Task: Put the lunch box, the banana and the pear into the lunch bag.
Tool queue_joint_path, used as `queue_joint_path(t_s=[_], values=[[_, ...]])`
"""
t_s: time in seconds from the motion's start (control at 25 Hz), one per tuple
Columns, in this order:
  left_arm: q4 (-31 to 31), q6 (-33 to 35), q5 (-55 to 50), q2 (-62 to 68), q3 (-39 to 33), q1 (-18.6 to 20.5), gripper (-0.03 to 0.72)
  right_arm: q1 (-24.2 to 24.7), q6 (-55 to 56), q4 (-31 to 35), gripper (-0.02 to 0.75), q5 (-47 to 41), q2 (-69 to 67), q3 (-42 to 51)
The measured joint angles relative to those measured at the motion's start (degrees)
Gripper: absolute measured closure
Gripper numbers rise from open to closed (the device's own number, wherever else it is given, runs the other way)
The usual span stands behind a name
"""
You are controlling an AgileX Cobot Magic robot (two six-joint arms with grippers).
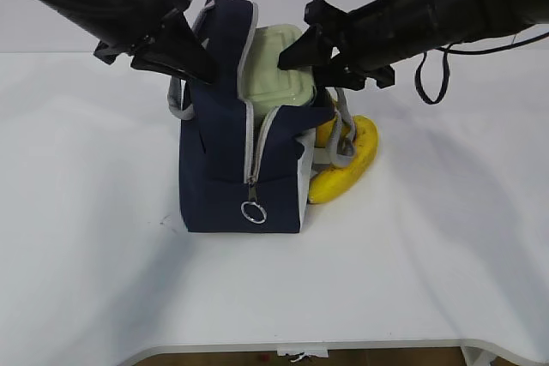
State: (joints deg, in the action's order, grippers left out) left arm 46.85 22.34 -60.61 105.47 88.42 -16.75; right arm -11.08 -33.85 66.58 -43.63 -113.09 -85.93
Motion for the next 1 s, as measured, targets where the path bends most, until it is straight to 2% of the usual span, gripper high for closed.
queue_joint_path(t_s=[0.28, 0.44, 0.6, 1.0], values=[[1.6, 0.0, 0.0, 0.0, 0.0, 0.0, 0.68, 0.5, -0.7, 0.0, 0.365, 3.0, 0.0, 0.0], [2.1, 0.0, 0.1, 0.0, 0.0, 0.0, 0.68, -0.9, -2.3, 1.2, 0.365, 2.5, 0.0, 0.0], [2.2, 0.0, 0.5, 0.0, 0.0, 0.0, 0.681, -3.1, -5.2, 5.4, 0.365, 1.7, -0.3, -0.4], [1.8, 0.0, 0.8, 0.0, 0.0, 0.1, 0.683, -5.6, -6.0, 6.8, 0.365, 1.7, -7.1, -4.5]])
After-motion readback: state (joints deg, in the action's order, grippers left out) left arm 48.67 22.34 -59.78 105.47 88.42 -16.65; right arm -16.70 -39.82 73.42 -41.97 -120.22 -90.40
